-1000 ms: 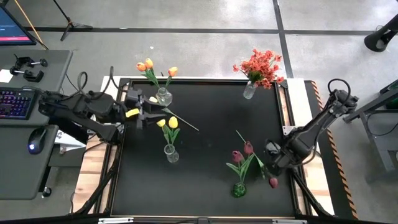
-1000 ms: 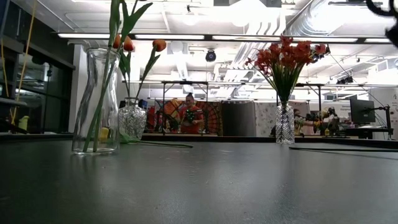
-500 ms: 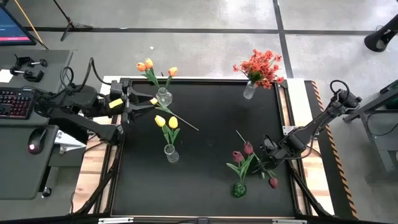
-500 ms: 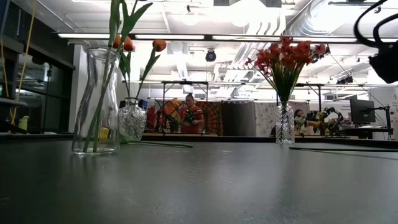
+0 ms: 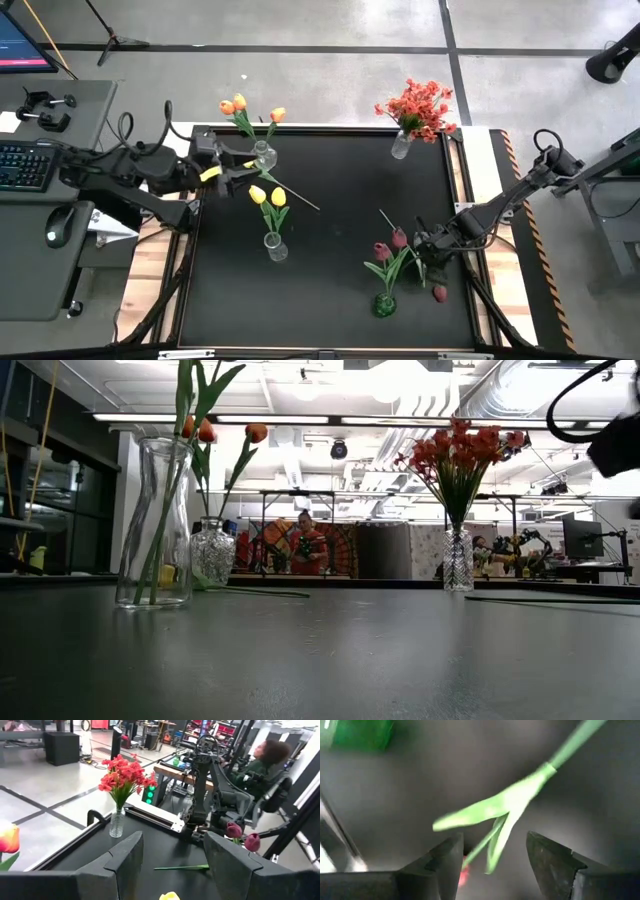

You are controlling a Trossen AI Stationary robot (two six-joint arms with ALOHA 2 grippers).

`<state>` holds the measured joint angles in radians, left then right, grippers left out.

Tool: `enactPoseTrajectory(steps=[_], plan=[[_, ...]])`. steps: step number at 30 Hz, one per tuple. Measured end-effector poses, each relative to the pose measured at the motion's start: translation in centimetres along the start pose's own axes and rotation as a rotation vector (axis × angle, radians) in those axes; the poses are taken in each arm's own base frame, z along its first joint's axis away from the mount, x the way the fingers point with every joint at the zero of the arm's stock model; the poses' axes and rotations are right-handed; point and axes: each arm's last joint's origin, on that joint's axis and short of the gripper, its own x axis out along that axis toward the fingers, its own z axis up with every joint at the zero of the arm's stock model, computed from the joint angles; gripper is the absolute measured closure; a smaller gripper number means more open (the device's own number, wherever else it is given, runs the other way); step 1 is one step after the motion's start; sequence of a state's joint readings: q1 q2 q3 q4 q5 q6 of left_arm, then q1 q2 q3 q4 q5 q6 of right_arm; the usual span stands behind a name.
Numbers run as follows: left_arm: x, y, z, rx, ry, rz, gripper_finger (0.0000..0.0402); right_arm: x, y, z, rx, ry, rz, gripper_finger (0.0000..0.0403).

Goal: Sort flowers into vase by color
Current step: Put the dark red flower into the green vase

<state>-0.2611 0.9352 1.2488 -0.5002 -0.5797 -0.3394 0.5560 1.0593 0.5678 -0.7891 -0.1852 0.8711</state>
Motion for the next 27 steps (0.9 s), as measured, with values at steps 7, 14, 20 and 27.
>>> enactPoseTrajectory(steps=[7, 14, 20, 27], plan=[[0.3, -0.1, -0.1, -0.063, 0.002, 0.006, 0.0204, 0.0, 0.0, -0.2, -0.584, 0.031, 0.025, 0.0198], [0.3, -0.1, -0.1, -0.069, -0.002, 0.007, 0.0204, 0.0, 0.4, 0.1, -0.630, -0.003, 0.063, 0.0198], [0.3, -0.2, 0.1, -0.080, -0.018, 0.001, 0.0204, -0.4, 1.7, 1.7, -0.697, -0.207, 0.154, 0.0198], [0.3, -0.2, 0.1, -0.058, -0.017, 0.003, 0.0204, -2.3, 1.0, 3.3, -0.707, -0.256, -0.007, 0.0198]])
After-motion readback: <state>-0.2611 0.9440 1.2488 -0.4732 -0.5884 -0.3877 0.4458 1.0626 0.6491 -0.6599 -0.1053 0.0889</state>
